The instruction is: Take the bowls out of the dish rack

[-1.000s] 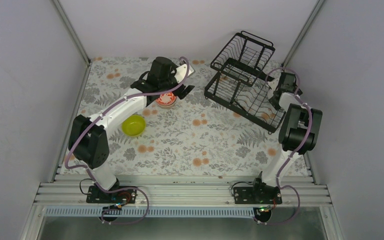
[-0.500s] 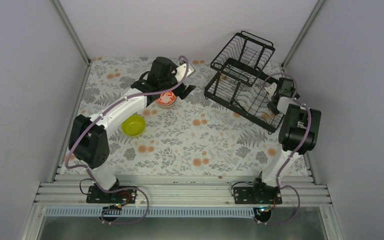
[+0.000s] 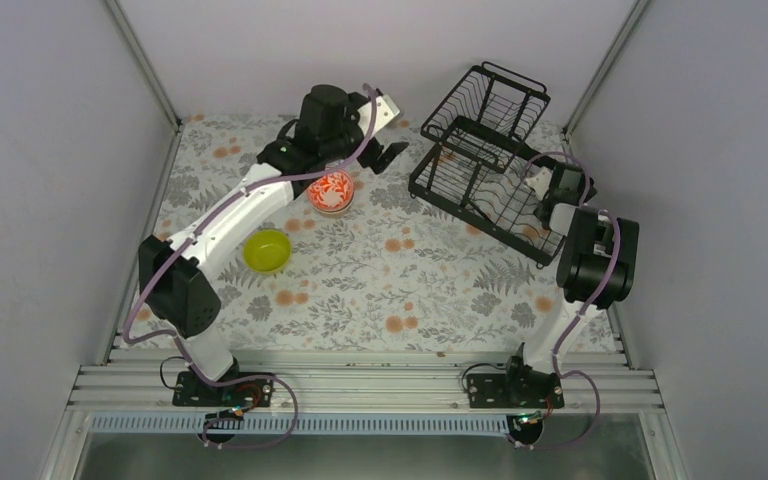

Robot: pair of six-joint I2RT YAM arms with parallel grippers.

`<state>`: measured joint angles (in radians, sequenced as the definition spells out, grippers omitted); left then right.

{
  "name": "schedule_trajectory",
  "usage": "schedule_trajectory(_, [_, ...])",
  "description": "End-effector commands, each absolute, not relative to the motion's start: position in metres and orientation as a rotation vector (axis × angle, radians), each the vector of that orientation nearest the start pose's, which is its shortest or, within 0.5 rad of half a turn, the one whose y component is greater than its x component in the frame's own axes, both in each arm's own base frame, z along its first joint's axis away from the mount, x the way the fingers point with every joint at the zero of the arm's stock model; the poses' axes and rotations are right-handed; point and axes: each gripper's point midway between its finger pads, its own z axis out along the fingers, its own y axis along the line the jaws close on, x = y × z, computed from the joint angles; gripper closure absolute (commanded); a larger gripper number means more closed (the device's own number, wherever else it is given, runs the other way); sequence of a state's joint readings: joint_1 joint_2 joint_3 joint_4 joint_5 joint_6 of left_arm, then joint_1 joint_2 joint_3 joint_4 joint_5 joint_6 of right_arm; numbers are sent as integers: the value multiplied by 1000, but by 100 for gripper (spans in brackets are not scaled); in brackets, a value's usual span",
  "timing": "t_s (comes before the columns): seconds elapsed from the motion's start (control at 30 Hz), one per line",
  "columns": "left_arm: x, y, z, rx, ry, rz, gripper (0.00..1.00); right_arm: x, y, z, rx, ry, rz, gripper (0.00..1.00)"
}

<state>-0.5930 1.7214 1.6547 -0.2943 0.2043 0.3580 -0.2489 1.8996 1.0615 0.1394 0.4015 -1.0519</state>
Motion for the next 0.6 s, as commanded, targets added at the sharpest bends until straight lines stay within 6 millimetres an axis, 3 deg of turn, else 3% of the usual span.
schedule_trajectory(0.0, [408,-343,369,1046,1584,-415,0,464,-180,64,-805,2324,-1083,0])
schedule_trajectory(0.1, [406,-363,374,1088,1566,-431,0,465,-177,64,-812,2325,-1062,0])
schedule_trajectory(0.23, [415,-393,356,1156,1594,-433,0,463,-173,66,-804,2334,-1025,0])
schedule_trajectory(0.37, [421,-417,360,1193,1567,-450,2,461,-171,67,-795,2339,-1006,0])
schedule_trajectory(0.57, [440,-443,373,1194,1528,-438,33,458,-168,65,-791,2353,-974,0])
